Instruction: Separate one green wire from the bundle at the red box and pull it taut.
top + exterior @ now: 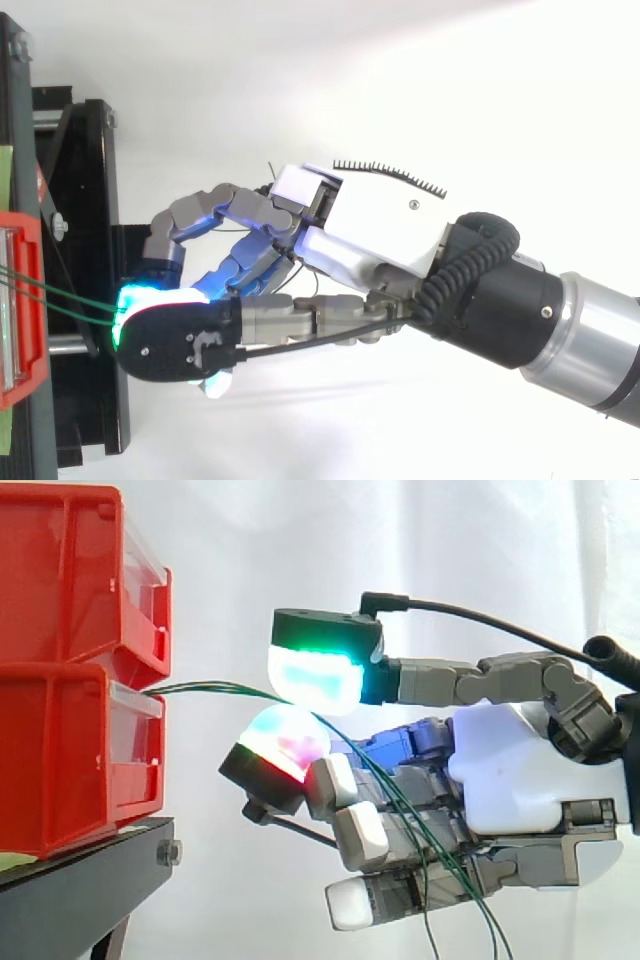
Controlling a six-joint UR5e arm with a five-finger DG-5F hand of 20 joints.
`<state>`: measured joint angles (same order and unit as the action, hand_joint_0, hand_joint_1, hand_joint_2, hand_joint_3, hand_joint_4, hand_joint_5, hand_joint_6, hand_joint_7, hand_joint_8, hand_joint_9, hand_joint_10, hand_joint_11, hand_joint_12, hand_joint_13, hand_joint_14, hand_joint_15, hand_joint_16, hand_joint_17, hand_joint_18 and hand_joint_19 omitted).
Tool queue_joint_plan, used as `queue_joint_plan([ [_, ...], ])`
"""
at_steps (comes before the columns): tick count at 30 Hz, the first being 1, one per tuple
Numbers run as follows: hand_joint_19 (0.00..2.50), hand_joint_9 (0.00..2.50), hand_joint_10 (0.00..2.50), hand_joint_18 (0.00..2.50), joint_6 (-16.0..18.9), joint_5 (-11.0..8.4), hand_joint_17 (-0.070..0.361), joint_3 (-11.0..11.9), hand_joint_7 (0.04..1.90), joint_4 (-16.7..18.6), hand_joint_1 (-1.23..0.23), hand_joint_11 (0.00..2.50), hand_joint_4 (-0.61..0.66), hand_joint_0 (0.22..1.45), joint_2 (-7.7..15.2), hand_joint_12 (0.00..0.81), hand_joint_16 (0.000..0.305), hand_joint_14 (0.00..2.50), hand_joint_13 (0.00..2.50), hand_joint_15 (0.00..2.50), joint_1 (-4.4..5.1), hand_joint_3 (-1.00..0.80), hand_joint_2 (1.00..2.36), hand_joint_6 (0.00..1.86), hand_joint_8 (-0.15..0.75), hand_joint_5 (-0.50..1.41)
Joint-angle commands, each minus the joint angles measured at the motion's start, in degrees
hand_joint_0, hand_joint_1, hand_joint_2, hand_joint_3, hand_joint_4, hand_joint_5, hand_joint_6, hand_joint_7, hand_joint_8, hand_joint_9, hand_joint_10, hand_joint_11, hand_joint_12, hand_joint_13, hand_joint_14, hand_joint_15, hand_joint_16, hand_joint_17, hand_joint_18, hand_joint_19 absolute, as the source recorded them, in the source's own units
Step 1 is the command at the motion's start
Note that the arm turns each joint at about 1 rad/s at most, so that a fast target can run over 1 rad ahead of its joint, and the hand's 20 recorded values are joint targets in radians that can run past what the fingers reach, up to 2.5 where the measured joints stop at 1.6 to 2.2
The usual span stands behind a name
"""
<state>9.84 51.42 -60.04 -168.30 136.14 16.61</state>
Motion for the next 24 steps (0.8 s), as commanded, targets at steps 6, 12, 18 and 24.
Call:
queue_joint_plan([
  [6,0.53,1.03,0.02,0.88,0.0,0.0,0.108,0.01,1.01,-0.01,-0.85,0.97,0.0,0.73,0.0,0.359,0.048,0.03,1.15,0.72,0.0,-0.44,1.0,0.93,0.248,-0.21],
  [12,0.53,1.04,0.02,0.88,0.0,0.0,0.106,0.01,0.98,-0.1,-0.85,0.96,0.01,0.74,0.0,0.352,0.047,0.03,1.15,0.72,0.09,-0.5,1.0,0.93,0.242,-0.2],
  [18,0.56,1.11,0.02,0.9,0.0,0.0,0.11,0.01,0.99,-0.1,-0.72,0.97,0.09,0.56,0.0,0.365,0.049,0.03,1.18,0.74,0.09,-0.5,1.0,0.92,0.265,-0.19],
  [24,0.58,1.13,0.02,0.94,0.0,0.0,0.117,0.01,1.0,-0.18,-0.45,0.95,0.1,0.55,-0.26,0.381,0.052,0.02,1.21,0.73,0.0,-0.5,1.0,0.91,0.269,-0.19],
])
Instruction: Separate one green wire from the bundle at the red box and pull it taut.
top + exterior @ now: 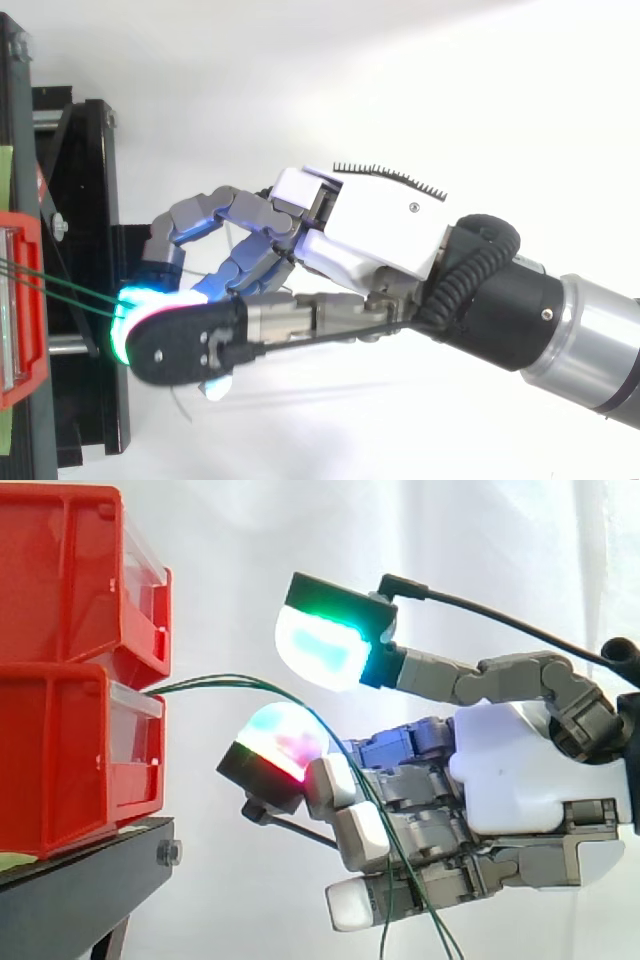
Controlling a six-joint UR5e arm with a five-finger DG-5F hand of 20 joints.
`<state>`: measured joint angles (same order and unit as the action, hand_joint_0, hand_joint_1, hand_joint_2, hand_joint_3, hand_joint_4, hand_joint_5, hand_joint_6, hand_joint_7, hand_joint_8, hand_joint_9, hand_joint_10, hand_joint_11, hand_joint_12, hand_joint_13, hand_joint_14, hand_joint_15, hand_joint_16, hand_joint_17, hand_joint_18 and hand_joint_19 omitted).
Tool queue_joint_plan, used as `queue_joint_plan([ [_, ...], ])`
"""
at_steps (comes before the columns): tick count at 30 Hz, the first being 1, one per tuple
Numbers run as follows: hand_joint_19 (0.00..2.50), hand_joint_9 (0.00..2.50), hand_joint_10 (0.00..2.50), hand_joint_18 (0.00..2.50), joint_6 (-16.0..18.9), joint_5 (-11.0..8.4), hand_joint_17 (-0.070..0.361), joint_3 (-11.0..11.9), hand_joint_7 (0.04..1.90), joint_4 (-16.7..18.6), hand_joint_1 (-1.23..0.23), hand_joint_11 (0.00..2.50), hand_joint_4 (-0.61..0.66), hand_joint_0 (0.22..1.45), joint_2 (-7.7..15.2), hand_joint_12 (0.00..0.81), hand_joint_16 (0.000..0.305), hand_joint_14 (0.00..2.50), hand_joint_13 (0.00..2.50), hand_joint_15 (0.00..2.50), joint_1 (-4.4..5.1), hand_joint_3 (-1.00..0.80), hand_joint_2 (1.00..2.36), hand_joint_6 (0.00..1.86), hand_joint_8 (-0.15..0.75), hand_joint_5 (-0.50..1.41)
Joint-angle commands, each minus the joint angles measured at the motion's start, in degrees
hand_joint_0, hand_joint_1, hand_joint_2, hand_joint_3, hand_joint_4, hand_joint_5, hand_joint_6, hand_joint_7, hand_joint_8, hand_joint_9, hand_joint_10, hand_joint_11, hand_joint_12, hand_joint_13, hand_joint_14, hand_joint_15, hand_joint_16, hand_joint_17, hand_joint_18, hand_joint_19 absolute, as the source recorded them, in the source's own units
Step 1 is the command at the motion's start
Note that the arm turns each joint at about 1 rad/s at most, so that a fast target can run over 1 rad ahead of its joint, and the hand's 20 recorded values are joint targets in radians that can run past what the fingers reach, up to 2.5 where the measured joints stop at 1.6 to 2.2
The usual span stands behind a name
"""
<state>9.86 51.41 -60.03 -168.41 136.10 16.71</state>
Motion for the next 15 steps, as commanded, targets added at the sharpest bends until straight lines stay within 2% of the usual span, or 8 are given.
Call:
queue_joint_plan([
  [1,0.59,1.14,0.02,0.92,-0.01,0.01,0.113,0.0,1.03,-0.16,-0.45,0.96,0.1,0.6,-0.31,0.373,0.05,0.03,1.21,0.74,-0.09,-0.5,1.0,0.91,0.263,-0.19],
  [4,0.58,1.11,0.02,0.94,-0.01,0.01,0.12,0.0,1.07,-0.51,-0.64,0.95,0.11,0.6,-0.4,0.389,0.053,0.02,1.22,0.73,-0.09,-0.22,1.02,0.92,0.284,-0.19],
  [7,0.58,1.1,0.02,0.96,-0.01,0.01,0.124,0.0,1.04,-1.04,-0.68,0.96,0.08,0.6,-0.49,0.393,0.055,0.02,1.21,0.73,-0.09,-0.15,1.02,0.93,0.29,-0.19],
  [10,0.59,1.07,0.02,0.94,0.08,0.01,0.12,0.0,1.02,-1.13,-0.72,0.95,0.05,0.61,-0.58,0.381,0.053,0.02,1.19,0.74,-0.09,-0.16,1.02,0.94,0.277,-0.2],
  [15,0.57,1.04,0.02,0.9,-0.01,0.01,0.111,0.0,0.98,-1.13,-0.79,0.95,-0.01,0.68,-0.49,0.359,0.049,0.02,1.17,0.73,-0.09,-0.35,1.01,0.94,0.256,-0.21],
])
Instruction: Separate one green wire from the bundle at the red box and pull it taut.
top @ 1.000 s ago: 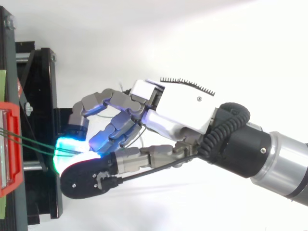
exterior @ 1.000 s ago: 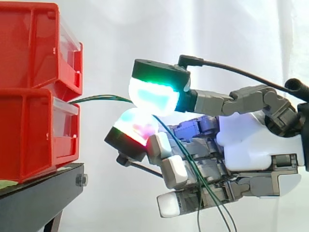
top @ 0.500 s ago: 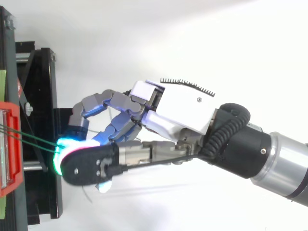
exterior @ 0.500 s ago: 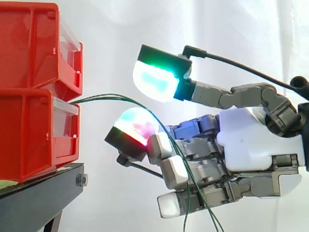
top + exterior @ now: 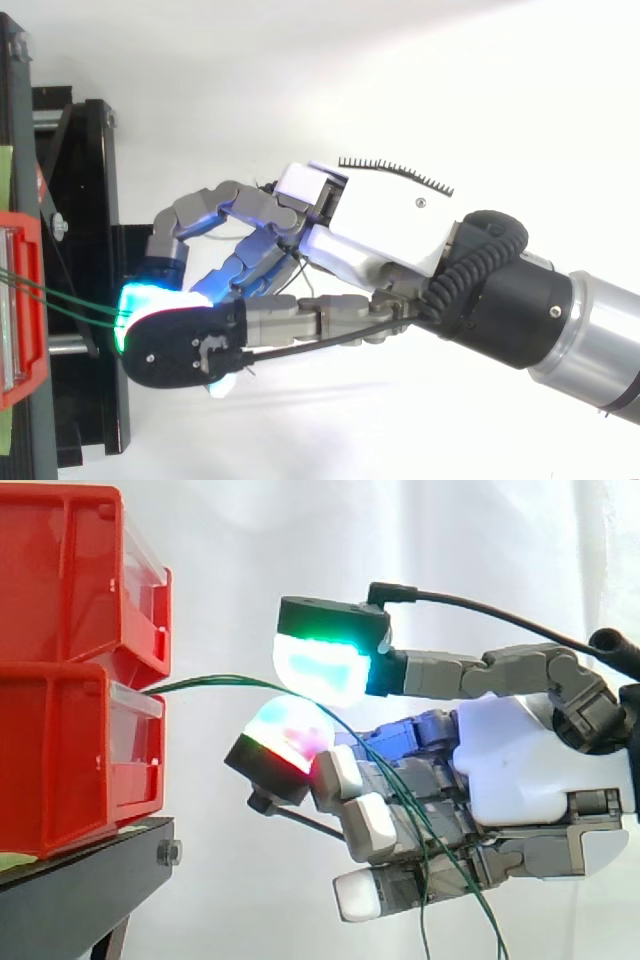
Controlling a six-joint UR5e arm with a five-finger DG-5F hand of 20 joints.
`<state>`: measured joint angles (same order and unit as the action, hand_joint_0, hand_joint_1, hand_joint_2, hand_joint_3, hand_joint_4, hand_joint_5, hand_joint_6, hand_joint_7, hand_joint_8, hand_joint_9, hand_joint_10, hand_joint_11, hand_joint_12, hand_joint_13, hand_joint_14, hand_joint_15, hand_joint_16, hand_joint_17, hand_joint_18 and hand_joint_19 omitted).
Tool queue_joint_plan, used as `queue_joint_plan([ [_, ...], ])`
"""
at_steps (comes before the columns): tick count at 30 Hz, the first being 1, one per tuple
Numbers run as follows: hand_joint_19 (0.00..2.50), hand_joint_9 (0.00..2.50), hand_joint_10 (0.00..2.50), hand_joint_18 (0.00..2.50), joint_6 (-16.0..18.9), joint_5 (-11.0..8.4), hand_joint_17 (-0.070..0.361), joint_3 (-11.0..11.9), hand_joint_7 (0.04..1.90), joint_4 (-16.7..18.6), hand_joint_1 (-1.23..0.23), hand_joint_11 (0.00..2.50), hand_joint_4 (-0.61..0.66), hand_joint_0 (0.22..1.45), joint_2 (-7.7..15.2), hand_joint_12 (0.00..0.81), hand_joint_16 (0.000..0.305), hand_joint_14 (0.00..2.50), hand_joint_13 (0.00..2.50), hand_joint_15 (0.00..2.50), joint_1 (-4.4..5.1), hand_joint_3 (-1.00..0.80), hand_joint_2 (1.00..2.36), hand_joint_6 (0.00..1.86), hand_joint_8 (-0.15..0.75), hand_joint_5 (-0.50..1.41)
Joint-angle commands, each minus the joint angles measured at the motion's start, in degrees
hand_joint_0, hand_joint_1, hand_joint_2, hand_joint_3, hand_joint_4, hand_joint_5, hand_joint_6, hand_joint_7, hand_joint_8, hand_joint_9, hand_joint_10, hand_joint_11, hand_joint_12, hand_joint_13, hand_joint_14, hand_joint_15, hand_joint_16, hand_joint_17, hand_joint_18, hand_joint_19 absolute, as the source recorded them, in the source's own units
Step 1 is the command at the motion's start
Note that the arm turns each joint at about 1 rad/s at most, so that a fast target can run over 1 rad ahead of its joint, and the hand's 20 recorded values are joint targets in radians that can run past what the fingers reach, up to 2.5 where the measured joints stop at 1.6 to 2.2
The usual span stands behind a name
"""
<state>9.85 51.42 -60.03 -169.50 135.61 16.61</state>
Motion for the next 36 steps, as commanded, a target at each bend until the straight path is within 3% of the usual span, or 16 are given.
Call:
queue_joint_plan([
  [1,0.57,1.04,0.02,0.9,-0.01,0.0,0.11,0.0,0.98,-0.04,-0.79,0.96,-0.02,0.69,0.0,0.358,0.049,0.03,1.17,0.73,0.0,-0.36,1.01,0.94,0.252,-0.21],
  [8,0.55,1.04,0.02,0.89,-0.01,0.0,0.105,0.0,1.06,-0.04,-0.82,0.95,-0.09,0.76,-0.09,0.347,0.047,0.02,1.15,0.72,0.0,-0.5,1.0,0.94,0.242,-0.21],
  [21,0.55,1.07,0.02,0.9,-0.01,0.0,0.104,0.0,1.0,-0.04,-0.79,0.94,0.05,0.68,0.0,0.351,0.046,0.03,1.16,0.72,0.0,-0.5,1.0,0.94,0.243,-0.2],
  [25,0.57,1.09,0.02,0.93,-0.01,0.0,0.11,0.0,0.99,-0.13,-0.69,0.95,0.09,0.56,0.0,0.361,0.049,0.03,1.18,0.73,0.0,-0.5,1.0,0.94,0.259,-0.19],
  [31,0.58,1.11,0.02,0.96,0.08,0.0,0.121,-0.08,1.0,-0.13,-0.54,0.94,0.11,0.51,0.0,0.384,0.054,0.02,1.21,0.72,0.0,-0.5,1.0,0.93,0.279,-0.19],
  [33,0.58,1.1,0.02,0.94,0.08,0.0,0.117,0.0,1.01,-0.13,-0.5,0.93,0.11,0.55,0.0,0.379,0.052,0.03,1.2,0.73,-0.09,-0.5,1.0,0.93,0.269,-0.19],
  [34,0.6,1.1,0.02,0.92,-0.01,0.0,0.112,0.0,1.02,-0.13,-0.52,0.94,0.09,0.62,0.0,0.366,0.05,0.02,1.2,0.74,-0.09,-0.5,1.0,0.92,0.261,-0.19],
  [36,0.6,1.09,0.02,0.92,-0.01,0.0,0.113,0.0,1.03,-0.13,-0.57,0.95,0.08,0.63,-0.09,0.372,0.05,0.03,1.19,0.74,-0.18,-0.41,1.01,0.93,0.267,-0.19],
])
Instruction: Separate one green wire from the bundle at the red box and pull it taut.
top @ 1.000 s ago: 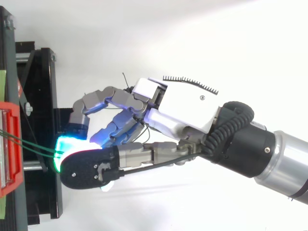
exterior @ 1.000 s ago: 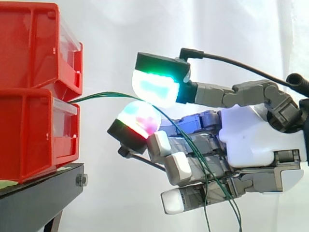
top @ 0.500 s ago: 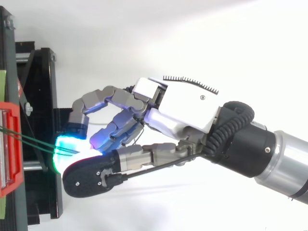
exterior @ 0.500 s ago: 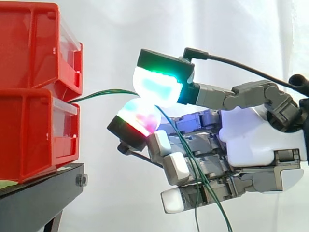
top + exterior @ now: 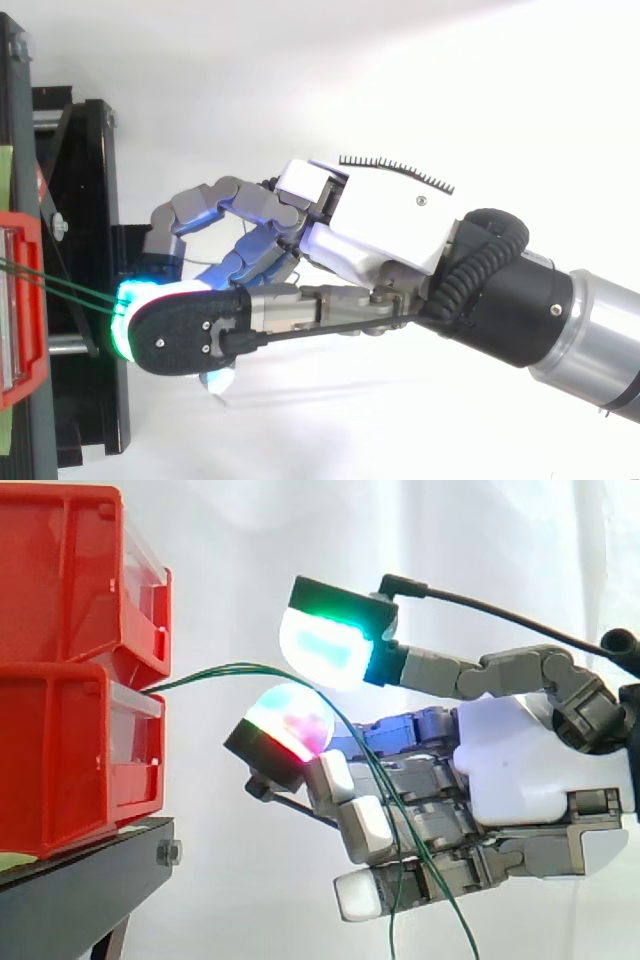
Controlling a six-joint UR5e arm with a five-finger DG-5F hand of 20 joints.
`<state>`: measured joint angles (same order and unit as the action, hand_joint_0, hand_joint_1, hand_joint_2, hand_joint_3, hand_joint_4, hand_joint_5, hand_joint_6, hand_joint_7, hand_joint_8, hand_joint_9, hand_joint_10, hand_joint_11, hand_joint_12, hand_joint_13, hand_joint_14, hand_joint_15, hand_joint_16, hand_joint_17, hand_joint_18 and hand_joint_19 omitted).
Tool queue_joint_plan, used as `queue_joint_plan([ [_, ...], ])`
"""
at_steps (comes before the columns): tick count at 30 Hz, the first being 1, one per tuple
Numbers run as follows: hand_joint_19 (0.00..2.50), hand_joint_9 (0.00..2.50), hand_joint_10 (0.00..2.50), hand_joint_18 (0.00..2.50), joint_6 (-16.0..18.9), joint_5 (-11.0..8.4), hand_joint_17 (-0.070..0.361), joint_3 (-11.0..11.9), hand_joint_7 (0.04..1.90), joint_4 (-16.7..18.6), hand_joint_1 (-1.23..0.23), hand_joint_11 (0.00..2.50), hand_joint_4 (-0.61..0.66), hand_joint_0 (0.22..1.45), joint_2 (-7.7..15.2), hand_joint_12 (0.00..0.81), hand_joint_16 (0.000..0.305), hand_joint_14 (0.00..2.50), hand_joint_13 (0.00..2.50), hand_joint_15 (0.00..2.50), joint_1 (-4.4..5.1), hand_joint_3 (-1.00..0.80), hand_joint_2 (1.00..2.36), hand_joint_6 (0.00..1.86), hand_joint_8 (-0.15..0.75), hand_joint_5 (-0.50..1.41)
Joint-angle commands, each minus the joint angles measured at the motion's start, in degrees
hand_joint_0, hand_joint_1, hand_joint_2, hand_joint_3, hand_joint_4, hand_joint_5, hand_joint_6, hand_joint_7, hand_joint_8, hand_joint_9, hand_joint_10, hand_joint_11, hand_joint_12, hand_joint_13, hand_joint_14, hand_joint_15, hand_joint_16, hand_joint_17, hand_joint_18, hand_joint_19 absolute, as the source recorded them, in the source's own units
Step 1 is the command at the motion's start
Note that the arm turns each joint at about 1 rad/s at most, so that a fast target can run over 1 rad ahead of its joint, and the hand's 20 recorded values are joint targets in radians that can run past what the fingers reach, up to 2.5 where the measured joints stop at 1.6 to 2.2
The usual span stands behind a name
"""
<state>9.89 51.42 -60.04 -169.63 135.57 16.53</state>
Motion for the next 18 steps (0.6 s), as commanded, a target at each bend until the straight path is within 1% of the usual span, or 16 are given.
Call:
queue_joint_plan([
  [1,0.59,1.08,0.02,0.93,-0.05,0.0,0.114,0.02,1.05,0.0,-0.64,0.96,0.07,0.63,-0.05,0.372,0.051,0.03,1.19,0.73,-0.1,-0.33,1.01,0.93,0.269,-0.2],
  [6,0.58,1.06,0.02,0.92,-0.13,0.0,0.113,0.02,1.07,-0.44,-0.71,0.95,0.01,0.65,-0.57,0.366,0.05,0.03,1.17,0.74,-0.27,-0.25,1.02,0.94,0.266,-0.2],
  [7,0.58,1.05,0.02,0.91,-0.05,0.0,0.112,0.02,1.06,-0.44,-0.75,0.96,-0.02,0.66,-0.49,0.366,0.05,0.03,1.17,0.73,-0.27,-0.25,1.02,0.94,0.266,-0.2],
  [8,0.58,1.05,0.02,0.91,-0.13,0.0,0.112,0.02,1.06,-0.53,-0.76,0.95,-0.02,0.67,-0.66,0.363,0.05,0.03,1.17,0.73,-0.27,-0.26,1.02,0.94,0.262,-0.2],
  [10,0.57,1.04,0.02,0.91,-0.13,0.0,0.11,0.02,1.01,-0.7,-0.78,0.94,-0.04,0.7,-0.75,0.362,0.049,0.03,1.16,0.72,-0.27,-0.33,1.01,0.95,0.252,-0.2],
  [12,0.56,1.04,0.02,0.9,-0.13,0.0,0.108,0.02,1.02,-0.88,-0.81,0.94,-0.05,0.72,-0.75,0.354,0.048,0.03,1.16,0.72,-0.36,-0.4,1.01,0.94,0.252,-0.21],
  [14,0.56,1.04,0.02,0.9,-0.05,0.0,0.107,0.02,1.04,-1.14,-0.83,0.94,-0.07,0.74,-0.75,0.351,0.047,0.03,1.16,0.72,-0.36,-0.44,1.01,0.94,0.244,-0.21],
  [18,0.55,1.05,0.02,0.9,-0.05,0.0,0.105,0.02,1.03,-1.32,-0.83,0.94,-0.1,0.77,-0.75,0.344,0.047,0.03,1.15,0.72,-0.36,-0.5,1.0,0.94,0.241,-0.2],
])
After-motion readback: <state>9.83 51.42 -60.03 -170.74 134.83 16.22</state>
